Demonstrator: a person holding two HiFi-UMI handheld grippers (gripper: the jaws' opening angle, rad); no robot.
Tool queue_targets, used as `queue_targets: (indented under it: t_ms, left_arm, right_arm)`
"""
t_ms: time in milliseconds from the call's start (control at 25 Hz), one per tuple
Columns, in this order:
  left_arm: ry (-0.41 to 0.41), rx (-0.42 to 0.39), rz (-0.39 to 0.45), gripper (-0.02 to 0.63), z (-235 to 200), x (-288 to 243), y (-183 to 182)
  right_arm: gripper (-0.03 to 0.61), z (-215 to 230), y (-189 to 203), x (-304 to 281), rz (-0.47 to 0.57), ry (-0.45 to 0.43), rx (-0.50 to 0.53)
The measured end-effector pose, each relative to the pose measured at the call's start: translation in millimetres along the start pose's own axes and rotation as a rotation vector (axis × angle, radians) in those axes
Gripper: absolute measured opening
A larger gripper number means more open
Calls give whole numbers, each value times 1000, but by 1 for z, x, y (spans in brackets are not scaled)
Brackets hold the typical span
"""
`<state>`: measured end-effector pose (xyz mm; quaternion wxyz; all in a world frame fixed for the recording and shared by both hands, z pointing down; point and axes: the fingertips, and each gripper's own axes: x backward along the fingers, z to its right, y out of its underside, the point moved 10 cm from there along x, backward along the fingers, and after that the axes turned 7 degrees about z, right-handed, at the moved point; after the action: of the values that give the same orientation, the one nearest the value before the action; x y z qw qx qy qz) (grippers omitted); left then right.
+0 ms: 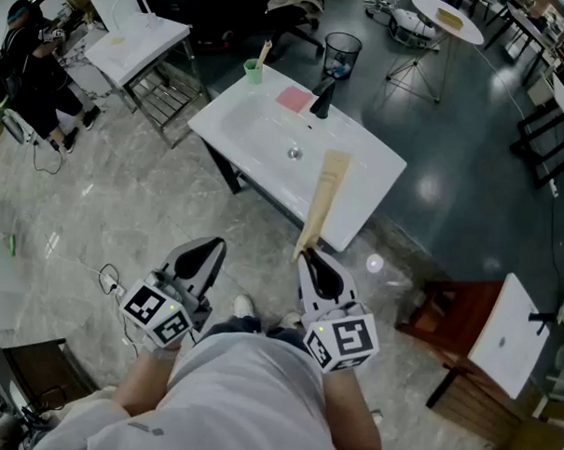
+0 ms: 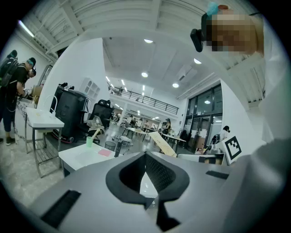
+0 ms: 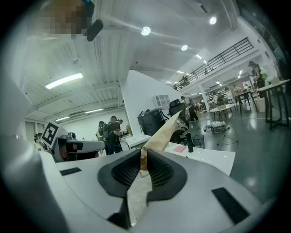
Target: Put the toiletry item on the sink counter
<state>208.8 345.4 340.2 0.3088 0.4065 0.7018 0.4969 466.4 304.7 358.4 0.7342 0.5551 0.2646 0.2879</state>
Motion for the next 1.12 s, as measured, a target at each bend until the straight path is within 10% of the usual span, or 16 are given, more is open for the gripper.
queue_targets:
  t_ms: [1120]
  left_arm:
    - [-46, 53, -15, 15, -168, 104, -32]
  right_arm:
    - [51, -107, 19, -141, -6, 31, 24]
